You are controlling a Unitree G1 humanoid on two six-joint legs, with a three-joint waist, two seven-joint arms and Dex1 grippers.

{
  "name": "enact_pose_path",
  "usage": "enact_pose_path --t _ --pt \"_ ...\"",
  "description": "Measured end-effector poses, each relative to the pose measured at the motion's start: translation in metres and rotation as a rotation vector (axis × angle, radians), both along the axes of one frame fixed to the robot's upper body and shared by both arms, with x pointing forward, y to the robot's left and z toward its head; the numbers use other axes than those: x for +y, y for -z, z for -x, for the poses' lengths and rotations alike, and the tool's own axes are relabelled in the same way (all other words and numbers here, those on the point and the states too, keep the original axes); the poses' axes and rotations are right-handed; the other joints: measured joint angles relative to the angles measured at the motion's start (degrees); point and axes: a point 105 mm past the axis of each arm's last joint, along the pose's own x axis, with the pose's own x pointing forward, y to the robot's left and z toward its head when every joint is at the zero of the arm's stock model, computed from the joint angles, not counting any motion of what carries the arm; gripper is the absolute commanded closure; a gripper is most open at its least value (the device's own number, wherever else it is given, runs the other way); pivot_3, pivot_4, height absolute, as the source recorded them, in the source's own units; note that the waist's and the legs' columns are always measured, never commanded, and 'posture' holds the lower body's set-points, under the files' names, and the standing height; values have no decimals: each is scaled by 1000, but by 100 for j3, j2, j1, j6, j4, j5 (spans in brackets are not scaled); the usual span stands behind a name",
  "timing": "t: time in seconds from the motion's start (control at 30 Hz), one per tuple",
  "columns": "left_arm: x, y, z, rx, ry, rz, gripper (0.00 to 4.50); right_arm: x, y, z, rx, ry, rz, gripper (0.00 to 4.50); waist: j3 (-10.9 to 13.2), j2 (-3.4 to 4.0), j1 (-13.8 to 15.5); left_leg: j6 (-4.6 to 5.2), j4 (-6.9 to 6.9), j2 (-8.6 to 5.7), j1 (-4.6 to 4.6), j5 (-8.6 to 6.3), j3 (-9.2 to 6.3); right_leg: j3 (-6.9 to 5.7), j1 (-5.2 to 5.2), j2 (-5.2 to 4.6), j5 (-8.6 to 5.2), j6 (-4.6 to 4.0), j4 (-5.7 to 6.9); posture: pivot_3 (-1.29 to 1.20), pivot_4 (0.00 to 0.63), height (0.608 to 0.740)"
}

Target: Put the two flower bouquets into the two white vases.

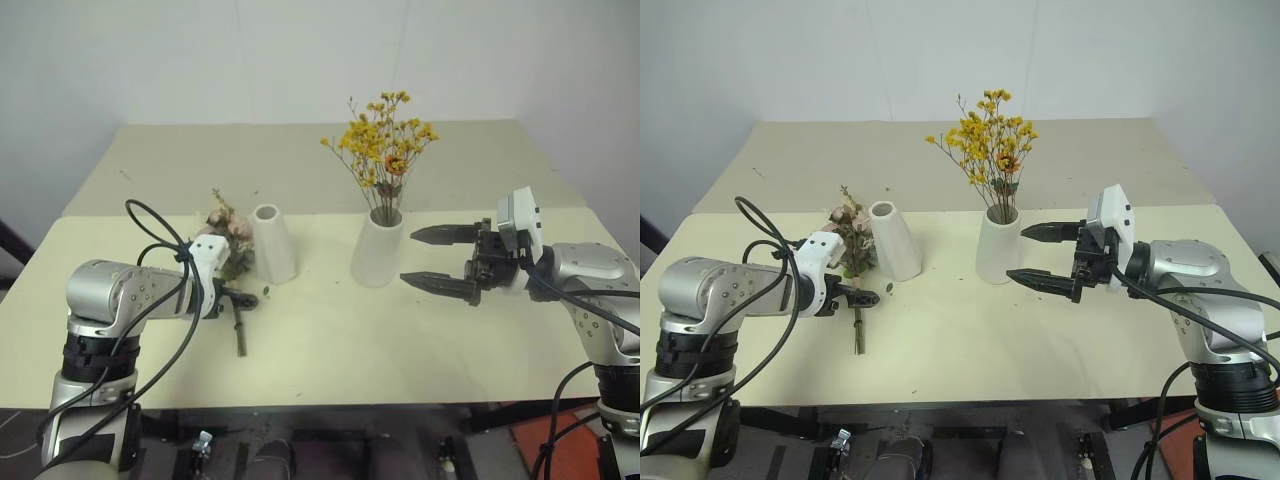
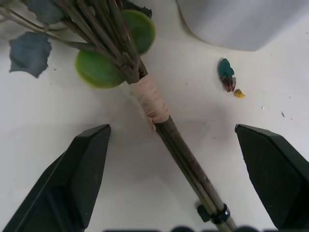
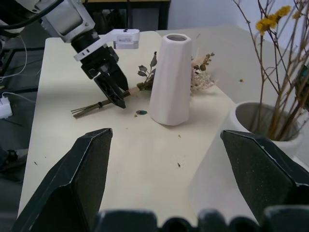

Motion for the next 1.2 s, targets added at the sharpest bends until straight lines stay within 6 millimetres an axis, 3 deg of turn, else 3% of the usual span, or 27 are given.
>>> enact_pose_path --t 0.47,0.63,0.77,0.83,0.93,1.03,1.2 --pt "15 4 -6 22 -85 -19 4448 0 3 2 4 5 0 200 -1 0 23 -3 0 0 7 2 0 0 5 0 1 -1 0 0 150 740" --pt "24 2 -8 22 -131 -24 4486 0 3 3 6 -3 3 200 -1 0 16 -3 0 0 7 2 1 0 4 0 2 -1 1 0 150 740" --pt "56 -4 -15 -1 -294 -100 4486 0 3 3 7 -5 3 200 0 -2 -8 -4 0 0 4 2 1 0 -2 1 3 -2 0 0 150 740" --pt "75 -18 -23 -88 -386 -124 4486 0 3 2 8 -4 2 200 1 -3 1 -6 0 0 -6 3 0 0 -9 1 3 -3 -2 0 150 740" --pt "87 -50 -38 -286 -447 -81 4486 1 2 2 2 -7 -4 200 1 -5 43 -11 0 0 -16 6 -1 -1 -15 -2 6 -4 -8 0 150 740" --pt "82 -85 -48 -466 -401 36 4486 5 2 1 2 -14 -24 200 1 -10 60 -13 0 0 -21 6 -1 -6 -15 -3 6 -4 -11 0 150 740" --pt "53 -120 -51 -669 -165 149 4486 9 2 1 1 -10 -46 200 1 -11 53 -13 0 -2 -21 6 0 -6 -15 -5 6 -3 -12 0 150 740"
